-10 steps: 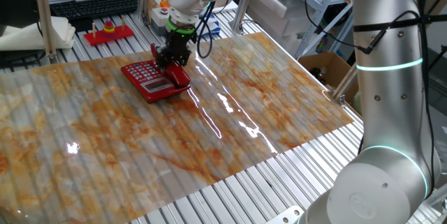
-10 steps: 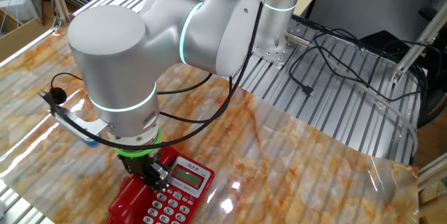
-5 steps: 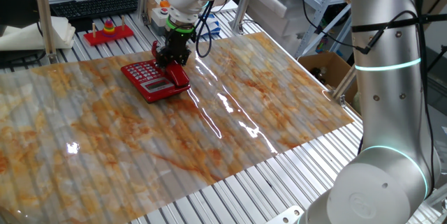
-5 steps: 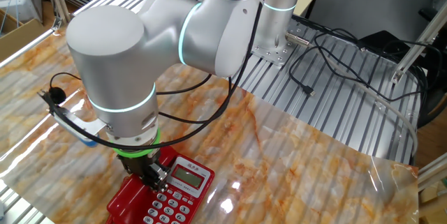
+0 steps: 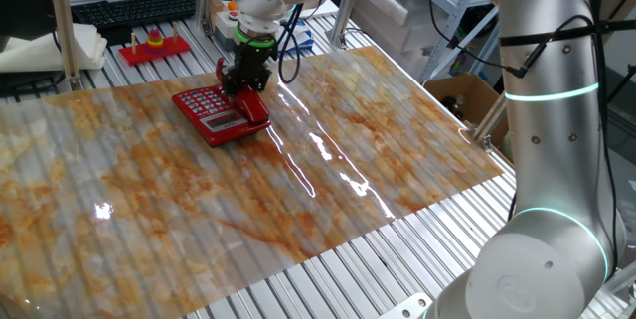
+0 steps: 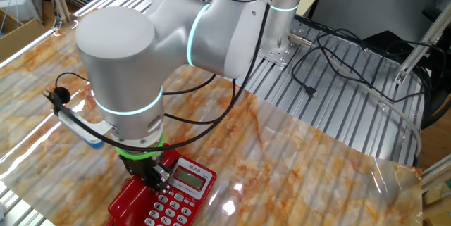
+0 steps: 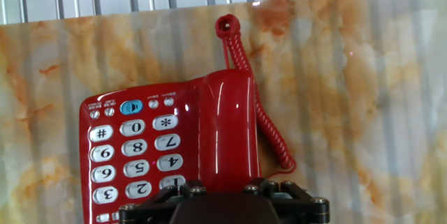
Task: Place the handset of the telephone on the corresponding phone cradle
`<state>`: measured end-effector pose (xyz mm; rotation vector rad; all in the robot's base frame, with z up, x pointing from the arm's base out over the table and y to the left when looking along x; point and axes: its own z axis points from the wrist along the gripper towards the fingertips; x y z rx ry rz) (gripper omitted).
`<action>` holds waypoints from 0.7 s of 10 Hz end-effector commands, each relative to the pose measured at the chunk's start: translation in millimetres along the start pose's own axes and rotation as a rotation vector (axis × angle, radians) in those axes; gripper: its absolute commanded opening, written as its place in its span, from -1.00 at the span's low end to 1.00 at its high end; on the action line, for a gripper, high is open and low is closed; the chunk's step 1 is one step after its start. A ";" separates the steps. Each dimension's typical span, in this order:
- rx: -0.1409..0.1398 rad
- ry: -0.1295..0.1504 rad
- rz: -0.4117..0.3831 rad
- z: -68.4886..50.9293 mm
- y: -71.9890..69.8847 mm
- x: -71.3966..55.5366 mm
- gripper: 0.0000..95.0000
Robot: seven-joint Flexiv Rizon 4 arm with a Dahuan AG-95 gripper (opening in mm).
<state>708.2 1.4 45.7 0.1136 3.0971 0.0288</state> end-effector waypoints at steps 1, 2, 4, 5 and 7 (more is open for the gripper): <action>0.012 -0.004 -0.002 0.5 0.2 0.2 0.60; 0.009 -0.004 0.000 -0.3 0.1 -0.4 1.00; 0.008 -0.005 0.006 1.1 0.3 -0.7 1.00; 0.010 -0.008 0.009 1.1 0.3 -0.7 1.00; 0.020 -0.028 0.012 -7.3 -0.7 -0.9 1.00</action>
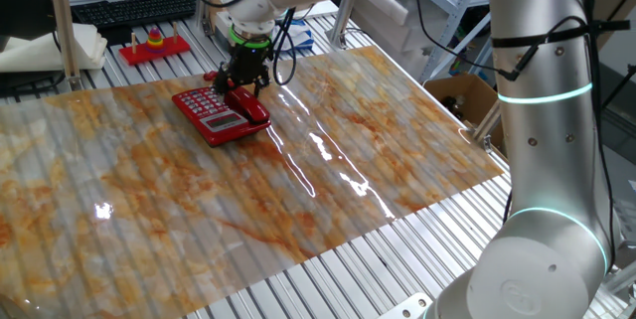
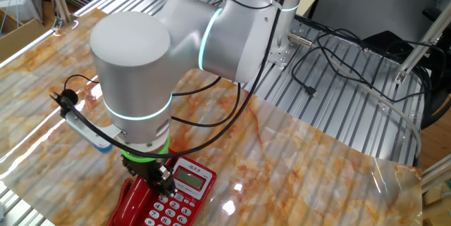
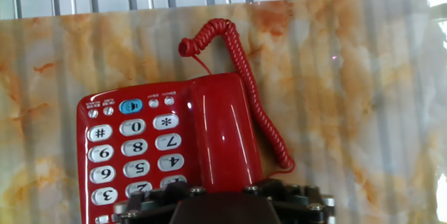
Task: Place the handset of the telephone on the corresponding phone cradle
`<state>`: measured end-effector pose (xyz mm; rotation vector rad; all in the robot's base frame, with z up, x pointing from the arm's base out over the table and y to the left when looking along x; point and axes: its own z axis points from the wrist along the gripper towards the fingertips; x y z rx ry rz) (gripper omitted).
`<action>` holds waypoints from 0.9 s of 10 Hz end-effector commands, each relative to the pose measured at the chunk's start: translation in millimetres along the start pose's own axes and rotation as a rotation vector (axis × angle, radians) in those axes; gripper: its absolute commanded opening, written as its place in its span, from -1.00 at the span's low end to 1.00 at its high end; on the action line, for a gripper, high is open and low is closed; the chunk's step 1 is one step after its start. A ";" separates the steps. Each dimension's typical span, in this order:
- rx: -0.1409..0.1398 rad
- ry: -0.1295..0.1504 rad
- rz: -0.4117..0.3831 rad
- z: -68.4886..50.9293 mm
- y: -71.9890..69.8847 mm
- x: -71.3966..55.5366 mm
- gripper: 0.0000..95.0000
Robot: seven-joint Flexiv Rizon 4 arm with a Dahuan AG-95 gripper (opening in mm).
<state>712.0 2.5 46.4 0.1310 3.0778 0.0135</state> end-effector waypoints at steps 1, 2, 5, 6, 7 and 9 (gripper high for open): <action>0.010 -0.009 0.001 -6.8 -2.1 2.7 1.00; 0.015 0.020 0.018 -26.7 -6.0 -2.5 1.00; 0.022 0.040 0.062 -55.4 -15.1 -2.7 1.00; 0.039 0.042 0.071 -62.6 -18.1 -1.6 1.00; 0.084 0.066 0.039 -72.9 -22.9 -1.2 1.00; 0.115 0.100 0.034 -86.3 -30.0 0.7 1.00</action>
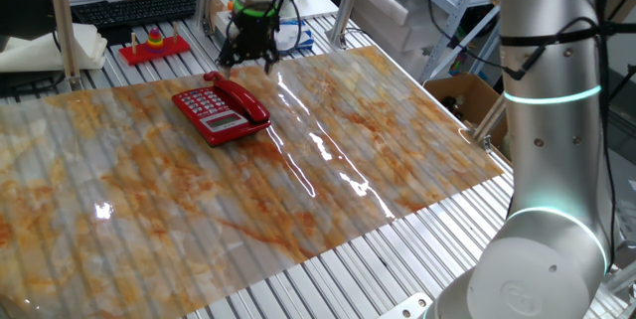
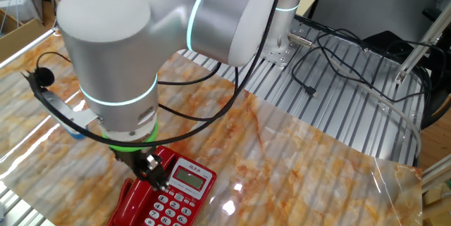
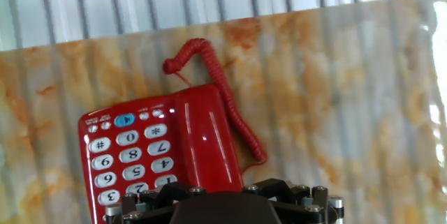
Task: Place the handset of the telephone on the corresponding phone cradle
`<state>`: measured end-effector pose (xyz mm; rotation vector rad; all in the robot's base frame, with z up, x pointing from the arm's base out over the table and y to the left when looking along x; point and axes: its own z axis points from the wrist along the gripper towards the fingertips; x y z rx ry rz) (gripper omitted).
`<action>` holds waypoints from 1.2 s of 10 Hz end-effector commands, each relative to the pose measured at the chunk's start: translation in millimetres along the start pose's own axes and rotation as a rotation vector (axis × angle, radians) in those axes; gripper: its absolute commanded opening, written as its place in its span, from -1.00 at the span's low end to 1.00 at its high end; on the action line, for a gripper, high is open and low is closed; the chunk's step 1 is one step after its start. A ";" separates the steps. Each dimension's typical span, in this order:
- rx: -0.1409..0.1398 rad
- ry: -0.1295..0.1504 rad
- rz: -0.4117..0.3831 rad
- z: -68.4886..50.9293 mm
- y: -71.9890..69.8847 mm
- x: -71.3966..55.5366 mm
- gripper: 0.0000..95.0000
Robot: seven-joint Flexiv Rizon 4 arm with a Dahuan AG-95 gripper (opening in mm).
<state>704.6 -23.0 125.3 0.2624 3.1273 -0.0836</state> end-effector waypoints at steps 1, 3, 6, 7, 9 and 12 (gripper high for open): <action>0.054 0.057 -0.040 -12.2 -9.6 2.8 1.00; 0.062 0.063 -0.043 -16.9 -13.6 5.3 1.00; 0.063 0.055 -0.068 -22.0 -17.8 8.0 1.00; 0.064 0.055 -0.079 -22.1 -17.8 8.1 1.00; 0.062 0.045 -0.093 -22.2 -17.8 8.0 1.00; 0.060 0.039 -0.104 -22.8 -17.8 8.6 1.00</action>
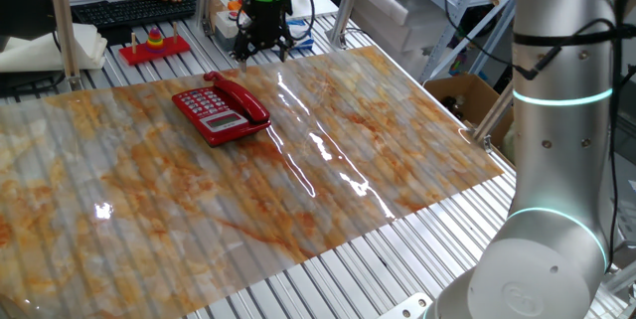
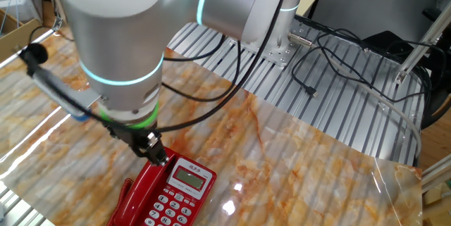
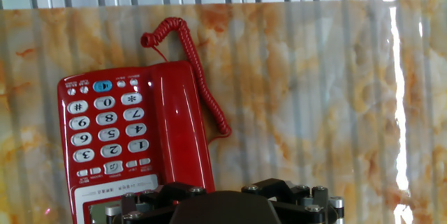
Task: Place the handset of the telephone on the corresponding phone cradle
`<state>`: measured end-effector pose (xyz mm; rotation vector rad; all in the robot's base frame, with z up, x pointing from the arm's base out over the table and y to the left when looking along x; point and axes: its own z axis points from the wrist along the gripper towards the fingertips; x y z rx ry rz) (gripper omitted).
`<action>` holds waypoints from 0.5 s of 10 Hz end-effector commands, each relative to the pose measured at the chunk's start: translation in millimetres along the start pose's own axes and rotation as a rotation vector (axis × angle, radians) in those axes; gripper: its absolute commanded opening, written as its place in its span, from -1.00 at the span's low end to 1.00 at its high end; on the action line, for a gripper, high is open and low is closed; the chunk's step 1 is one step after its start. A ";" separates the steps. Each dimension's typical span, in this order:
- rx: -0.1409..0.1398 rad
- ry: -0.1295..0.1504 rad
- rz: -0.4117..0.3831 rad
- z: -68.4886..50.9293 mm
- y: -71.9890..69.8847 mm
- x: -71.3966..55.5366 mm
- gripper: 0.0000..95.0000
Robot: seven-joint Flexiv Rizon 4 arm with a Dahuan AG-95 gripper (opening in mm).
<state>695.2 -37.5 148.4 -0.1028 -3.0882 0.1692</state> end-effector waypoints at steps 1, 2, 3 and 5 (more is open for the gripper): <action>0.001 -0.002 -0.005 -0.4 -0.6 1.9 1.00; 0.001 -0.002 -0.006 -0.4 -0.6 1.9 1.00; 0.002 -0.002 -0.006 -0.4 -0.6 2.0 1.00; 0.001 -0.001 -0.011 -0.3 -0.5 1.9 1.00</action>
